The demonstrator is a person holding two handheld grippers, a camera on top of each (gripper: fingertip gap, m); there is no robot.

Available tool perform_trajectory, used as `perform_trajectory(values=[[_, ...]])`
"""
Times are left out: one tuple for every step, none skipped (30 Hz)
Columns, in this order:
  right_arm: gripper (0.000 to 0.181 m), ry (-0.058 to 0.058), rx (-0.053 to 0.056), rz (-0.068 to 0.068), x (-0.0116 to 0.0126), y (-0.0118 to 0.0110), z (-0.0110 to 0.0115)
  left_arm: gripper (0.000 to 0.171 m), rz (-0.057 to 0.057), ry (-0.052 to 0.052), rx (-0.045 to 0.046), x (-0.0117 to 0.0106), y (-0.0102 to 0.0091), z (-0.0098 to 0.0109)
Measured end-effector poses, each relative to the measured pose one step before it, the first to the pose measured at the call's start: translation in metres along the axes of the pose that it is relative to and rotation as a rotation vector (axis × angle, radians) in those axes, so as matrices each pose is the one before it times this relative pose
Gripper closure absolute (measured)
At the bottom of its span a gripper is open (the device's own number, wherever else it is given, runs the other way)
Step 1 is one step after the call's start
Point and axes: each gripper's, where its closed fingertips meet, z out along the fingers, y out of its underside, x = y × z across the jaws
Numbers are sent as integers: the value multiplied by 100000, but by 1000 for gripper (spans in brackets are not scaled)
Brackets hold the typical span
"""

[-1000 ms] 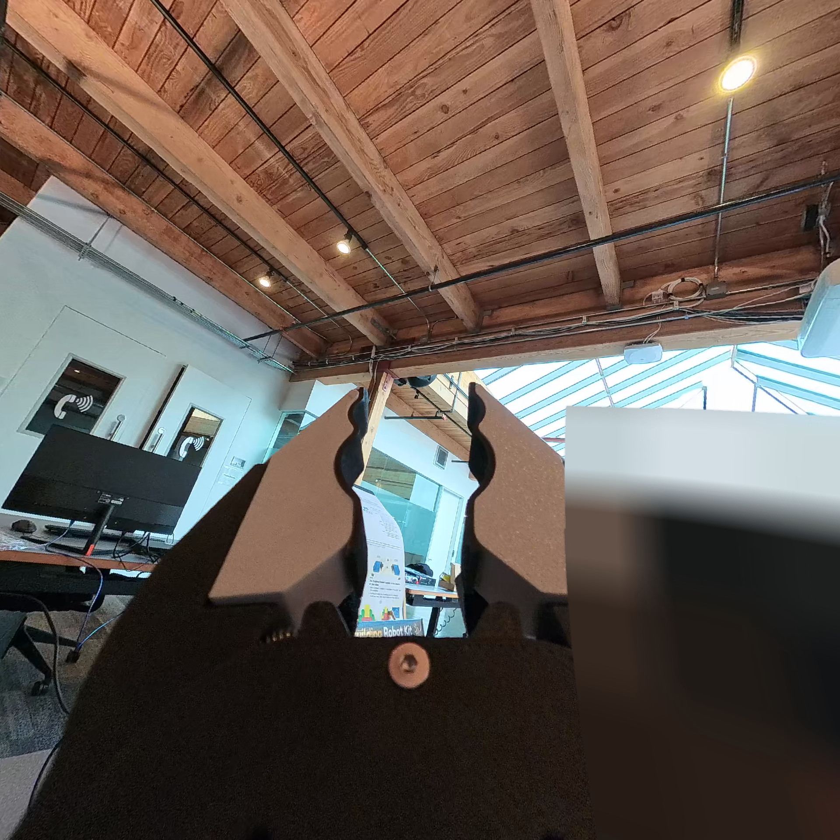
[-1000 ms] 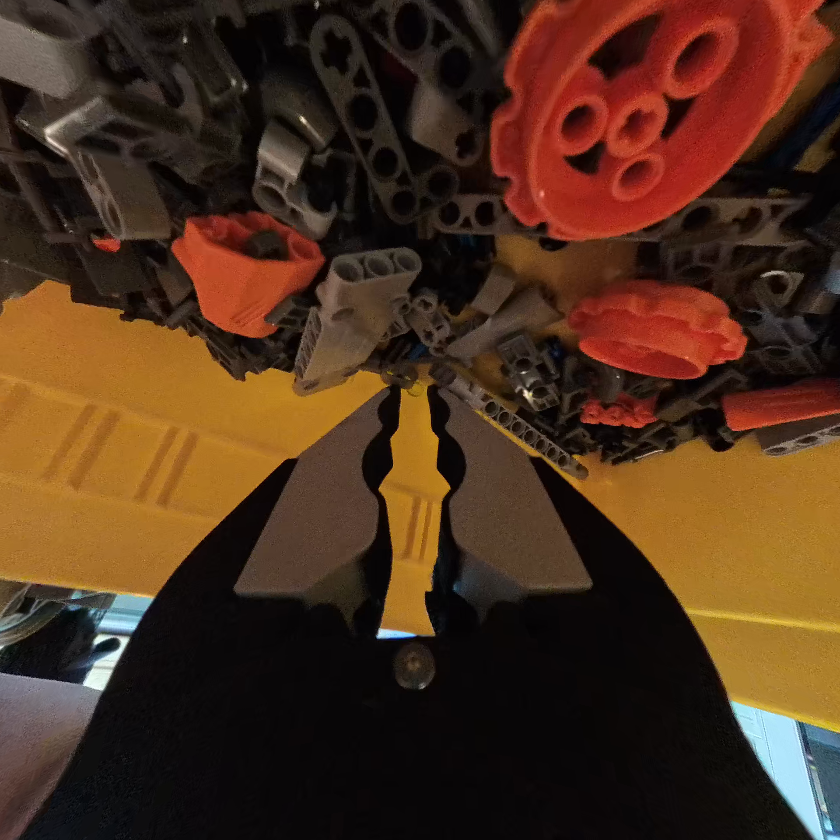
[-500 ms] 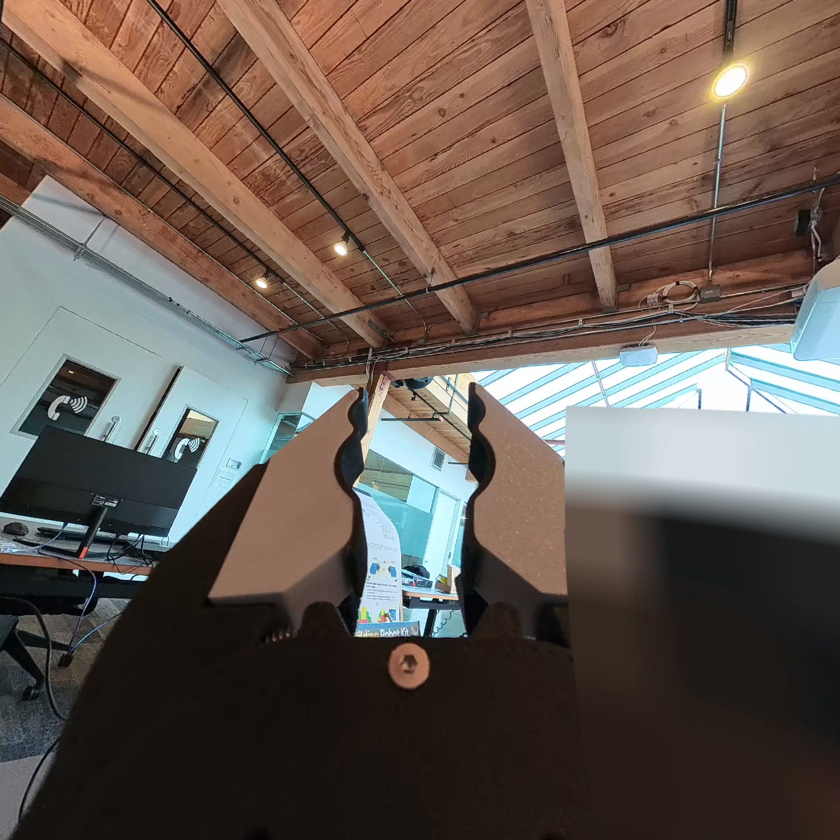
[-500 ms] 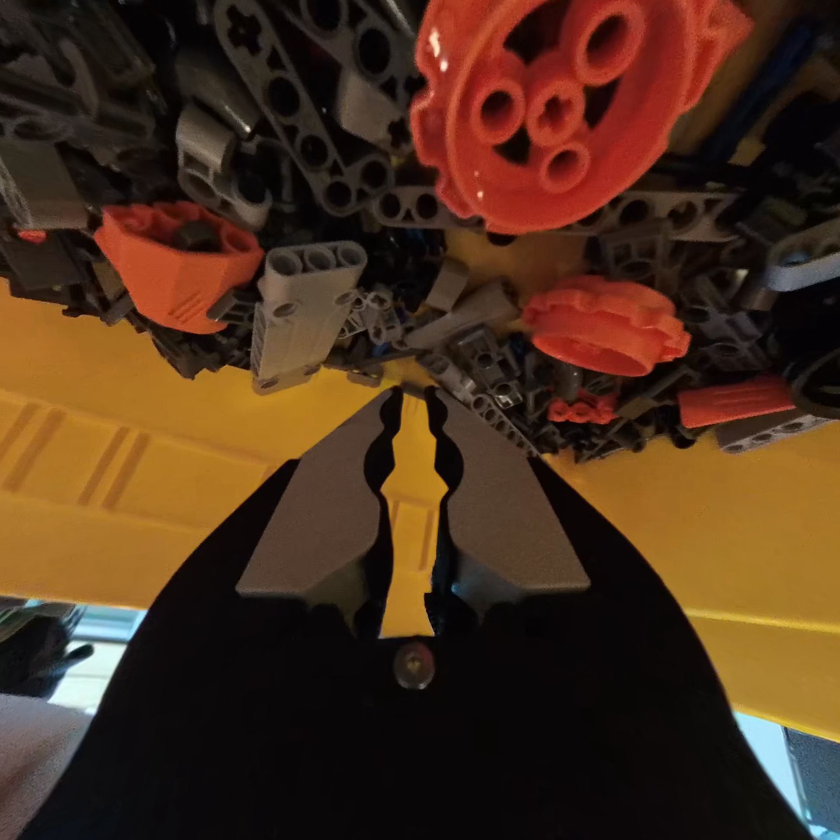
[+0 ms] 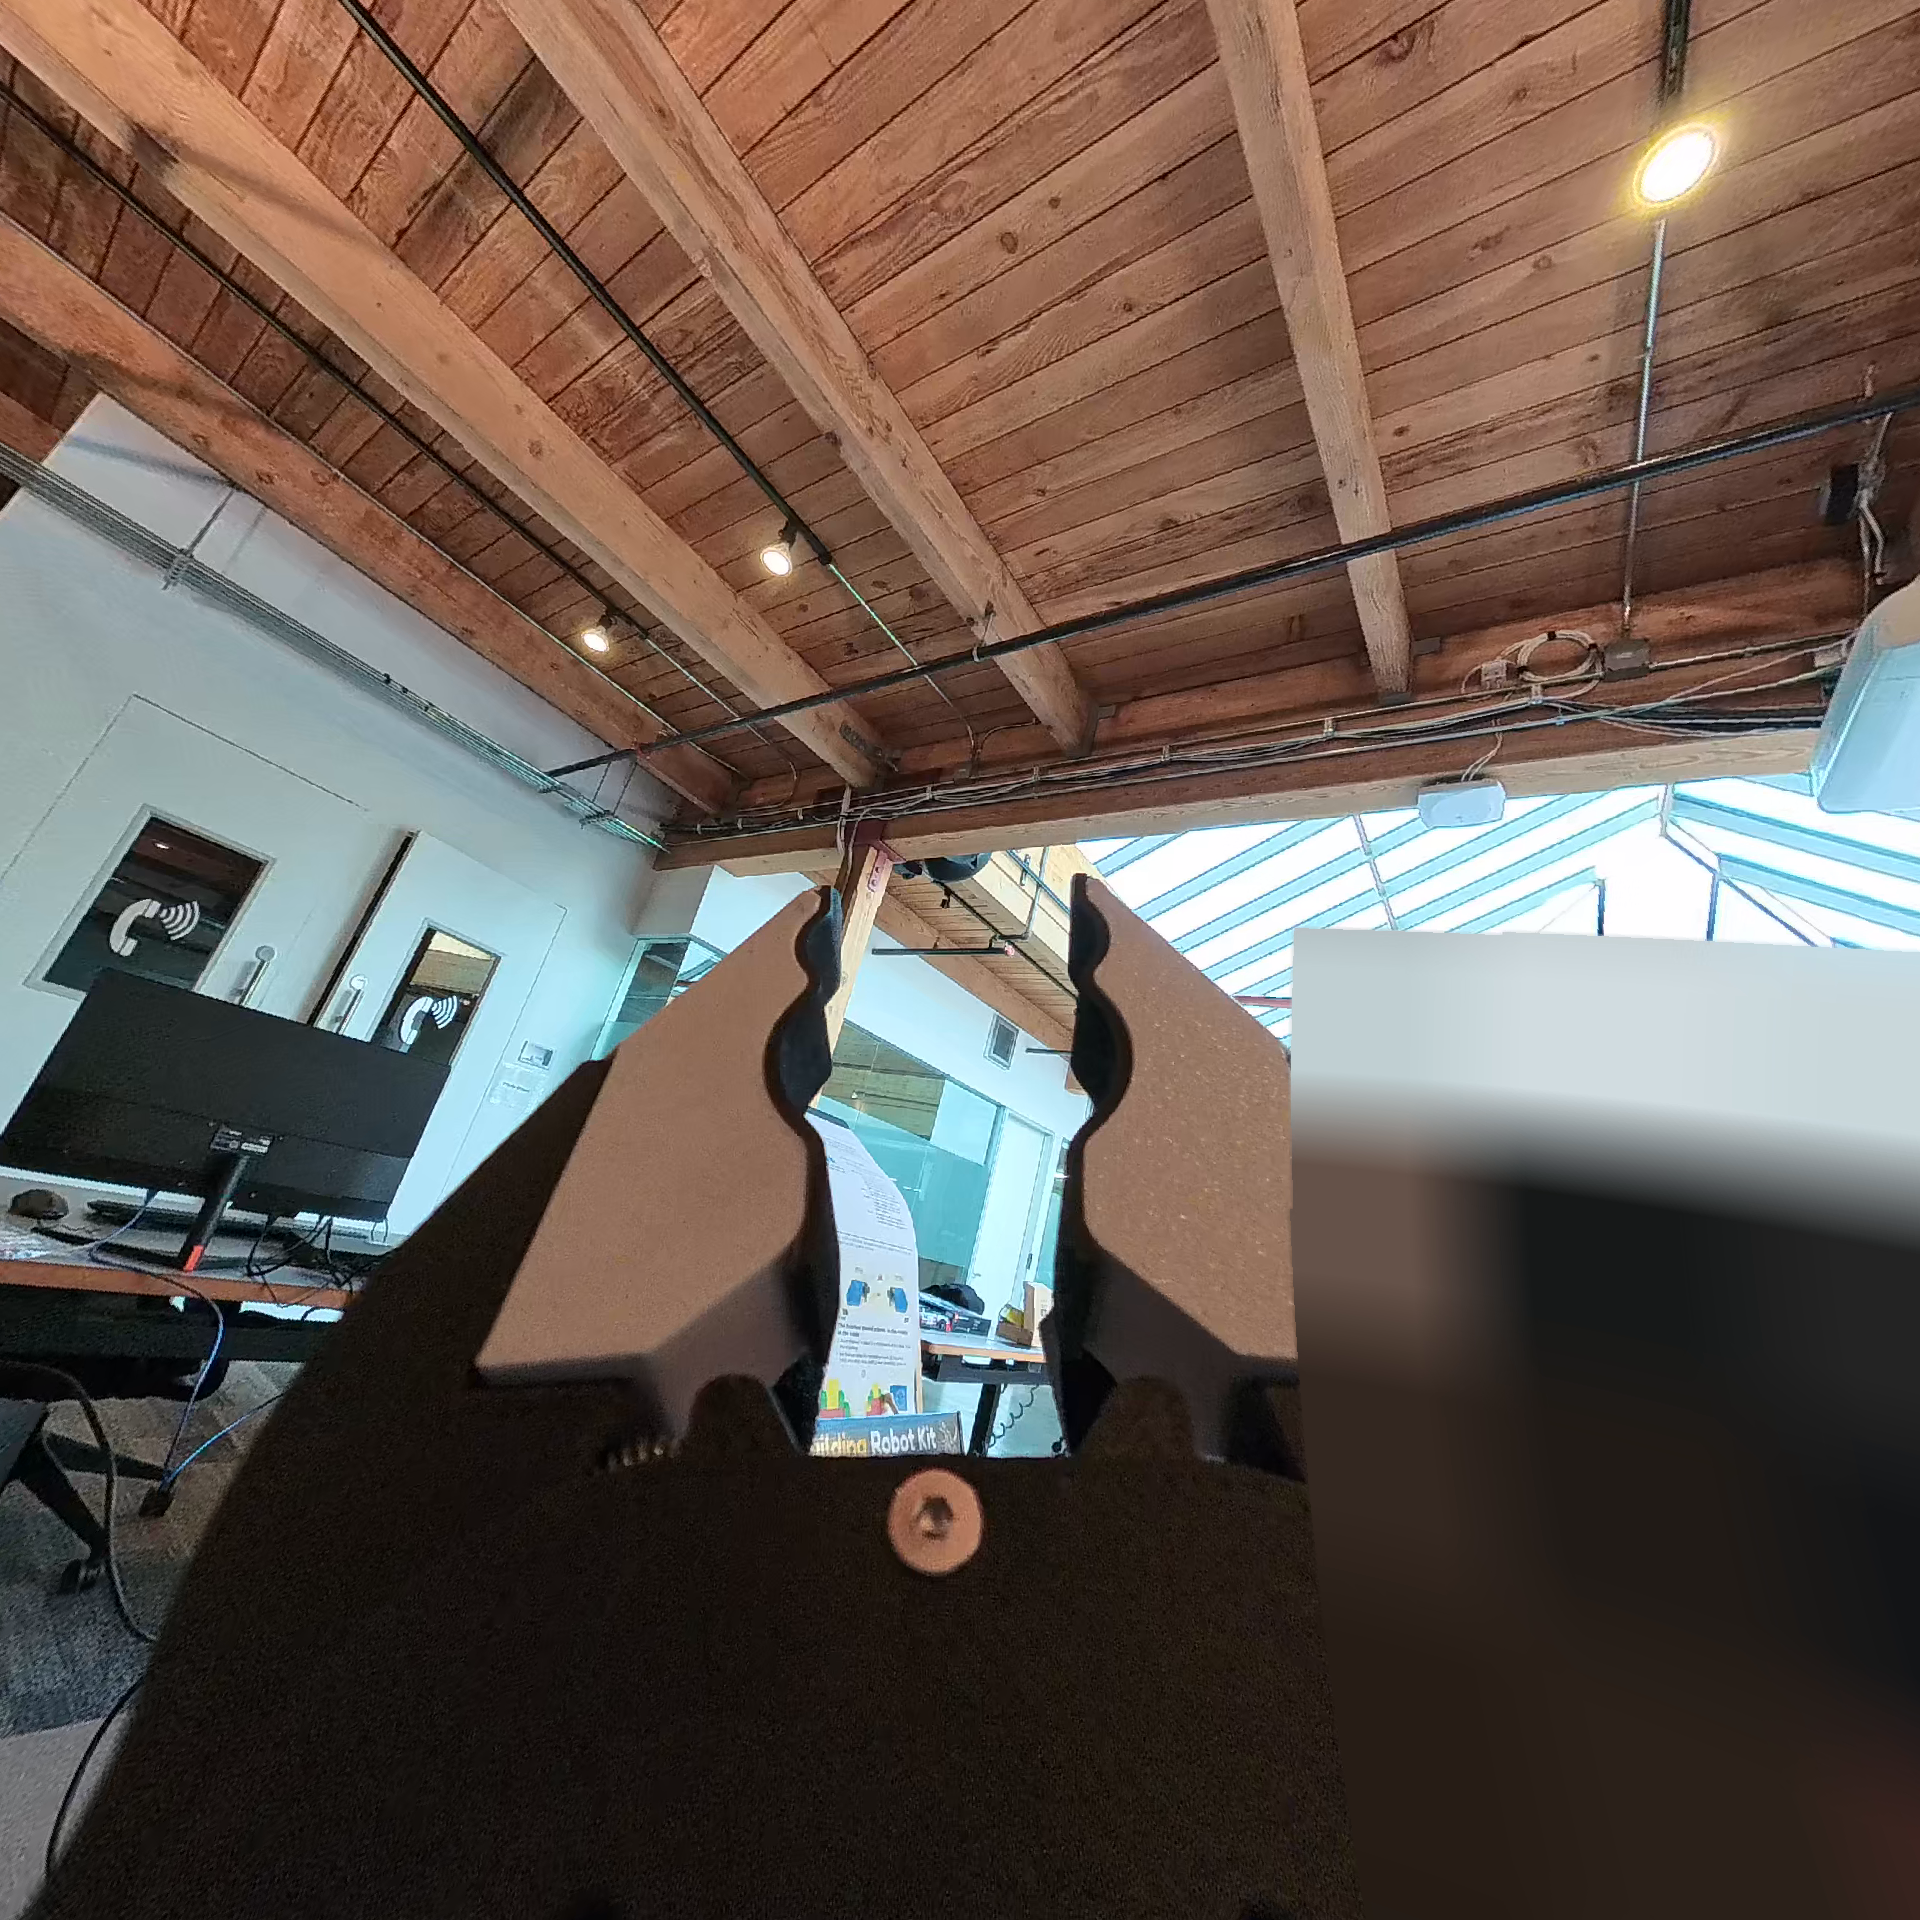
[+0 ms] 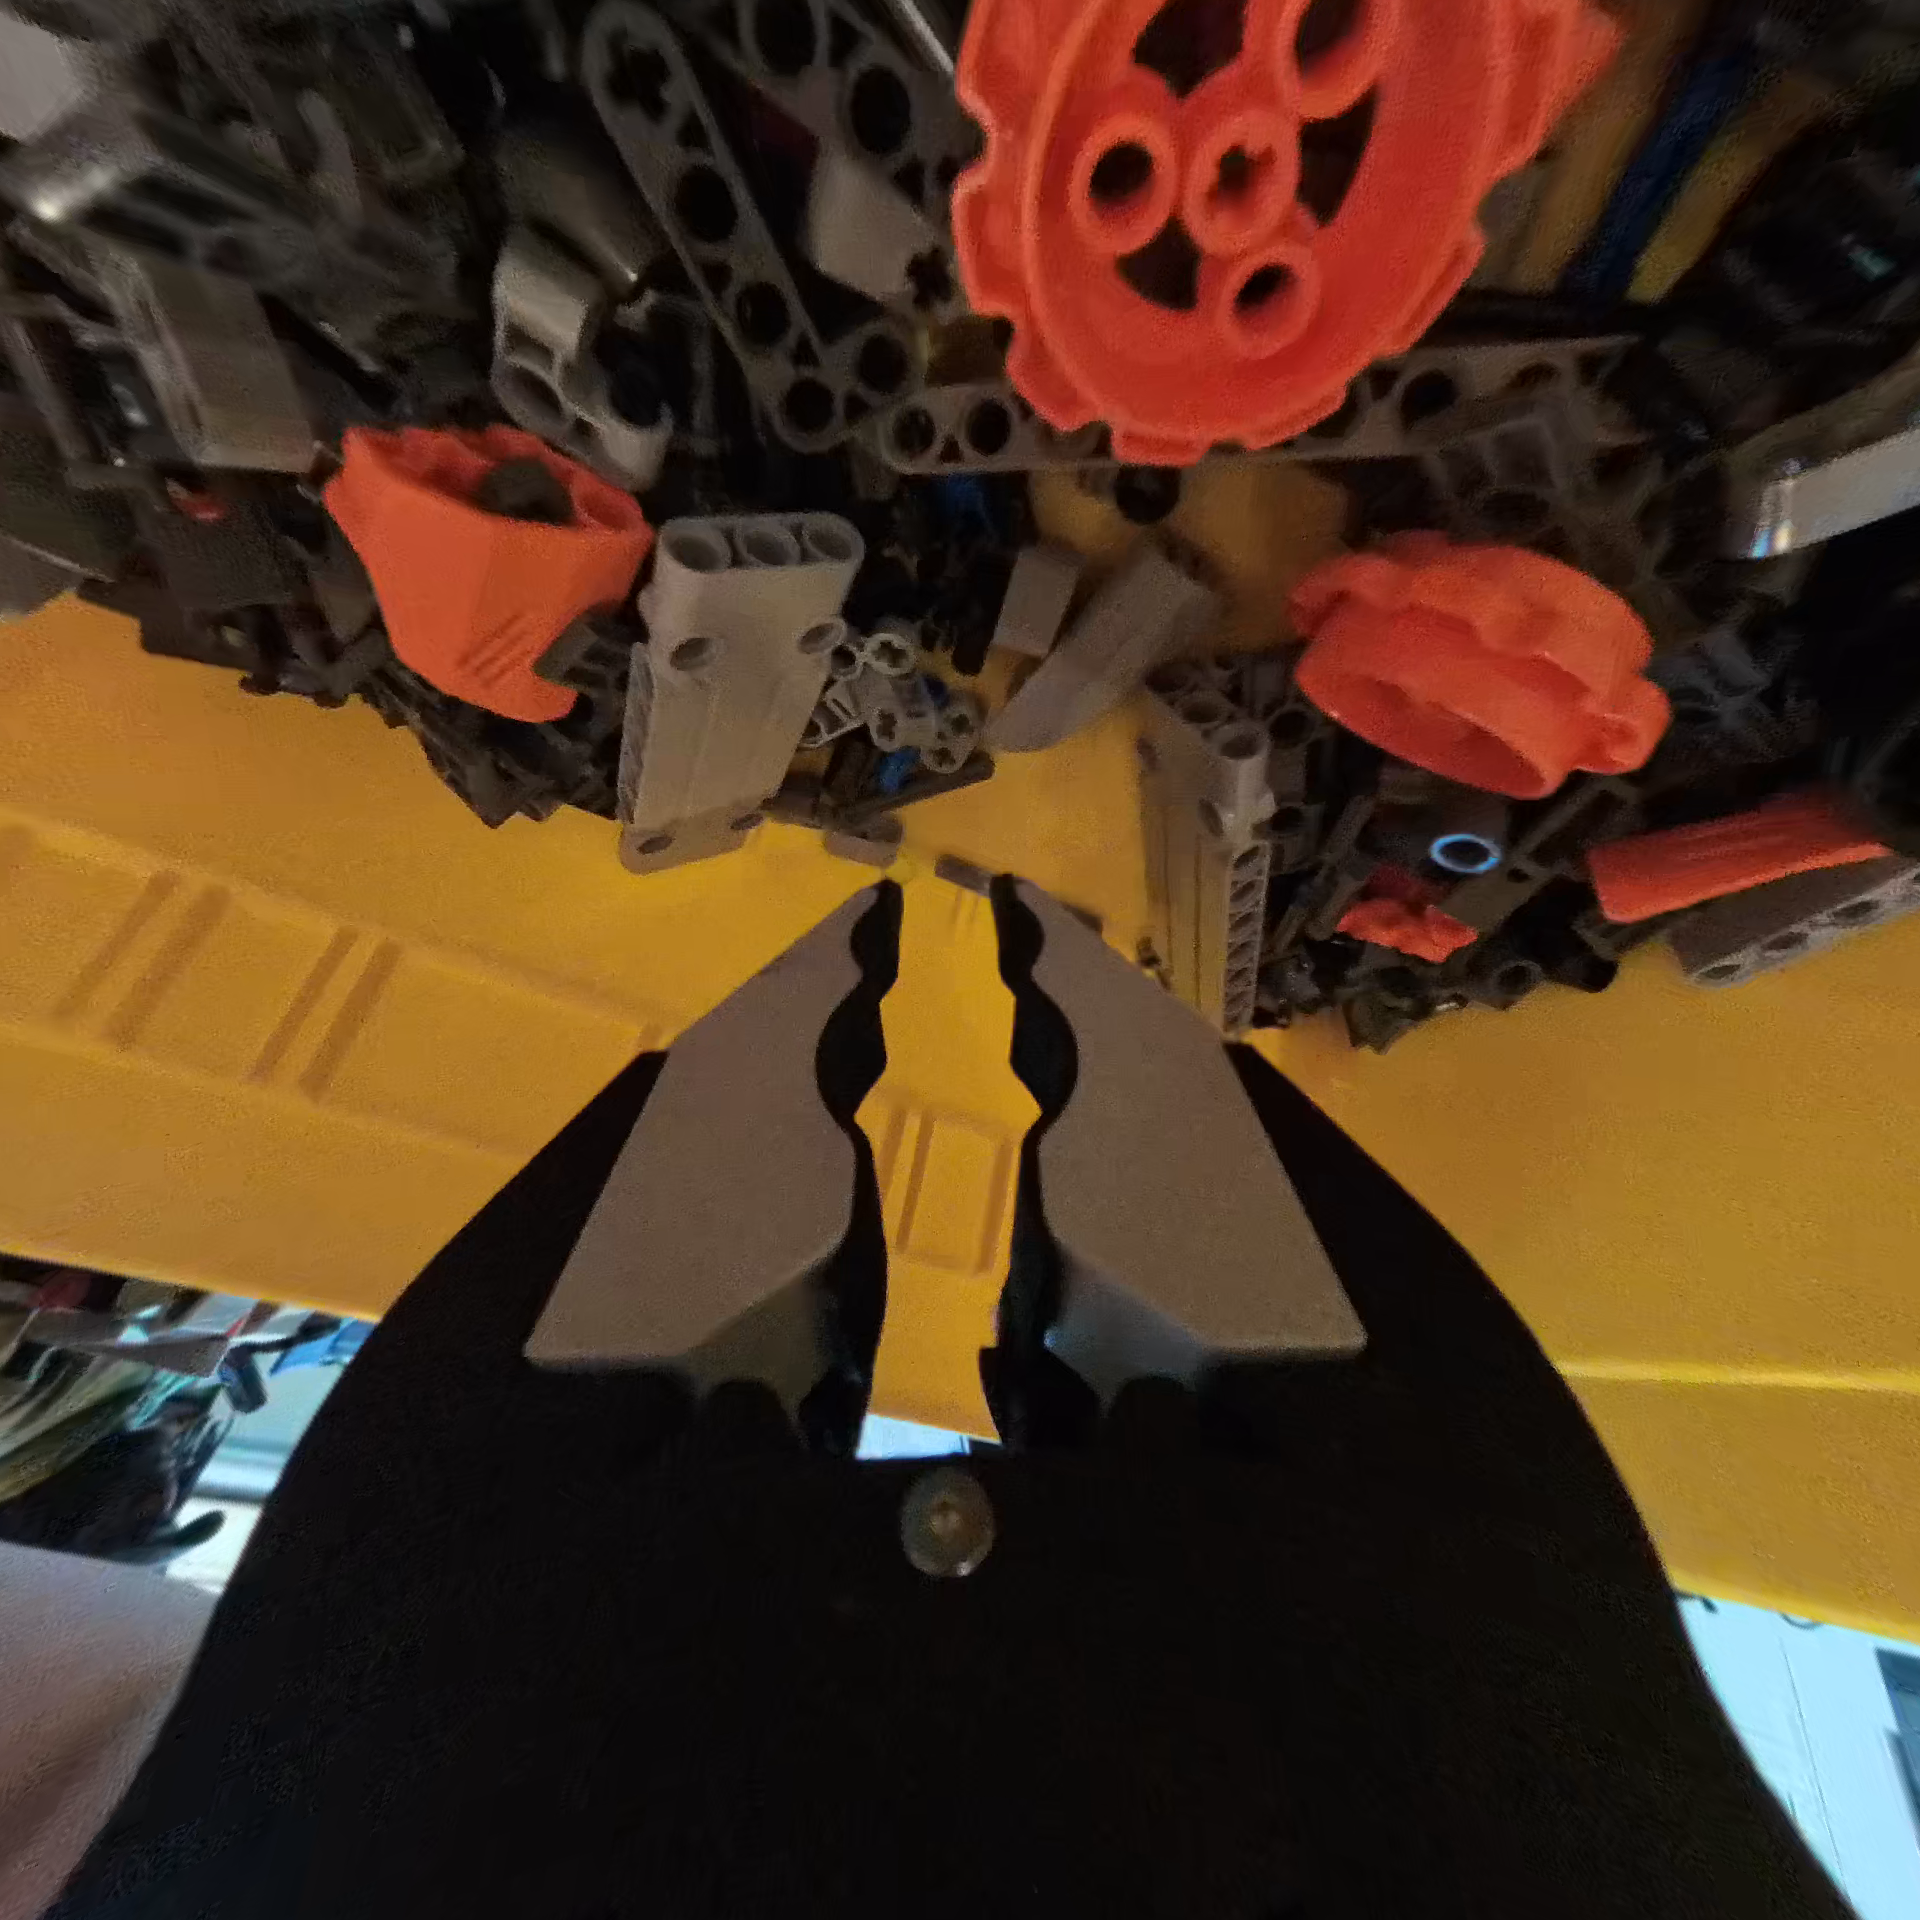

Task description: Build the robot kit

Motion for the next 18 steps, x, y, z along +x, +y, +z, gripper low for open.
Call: perform_trajectory(values=[[163, -1057, -1559, 1650, -152, 138, 305, 130, -74, 26, 23, -5, -5, 4], [163, -2780, -951, 2269, -370, 30, 265, 130, -116, 139, -3, 28, 0, 0], [168, -1915, -58, 1963, -192, -88, 139, 130, 14, 68, -64, 25, 5, 1], [168, -674, -349, 1315, -12, -27, 46, 130, 148, -42, 47, 11, -14, -11], [167, 122, -551, 743, 37, 53, -10, 130, 84, -53, 86, -2, -16, -13], [167, 378, -311, 292, 20, 0, 3, 130, -23, 50, 4, 9, -1, 0], [167, 431, -354, 306, 0, -27, -3, 130, -77, 23, -64, -19, 5, 1], [166, 629, -297, 119, 11, -5, -11, 130, -100, 73, 24, -10, -7, 7], [167, 305, -79, 239, -18, 3, -2, 130, -165, 87, 54, -8, 0, -6], [167, -300, 105, 1065, -21, 6, 1, 130, -182, 173, 30, 16, -1, 10], [167, -844, 7, 1485, 19, 30, 8, 130, -124, 140, -4, 21, -6, -3], [166, -1007, 224, 1154, 13, 30, 7, 130, 46, 92, 43, 37, -14, -11], [165, -98, 311, 217, 85, 6, 6, 130, 148, 37, 72, 43, -20, -17], [164, 311, 550, -593, 38, -43, -15, 130, 142, 32, 89, 36, -30, -19], [165, 409, 497, -796, -15, -25, 4, 130, 48, 24, 108, 20, -41, -17], [165, -170, 819, -902, -138, -77, -15, 130, -51, 16, 182, -8, -38, -30], [165, -782, 1579, -857, -242, -205, -30, 130, -137, 9, 195, -22, -54, -22], [165, -265, 1401, -288, -117, -139, -48, 130, -172, 2, 101, -27, -25, -14]])
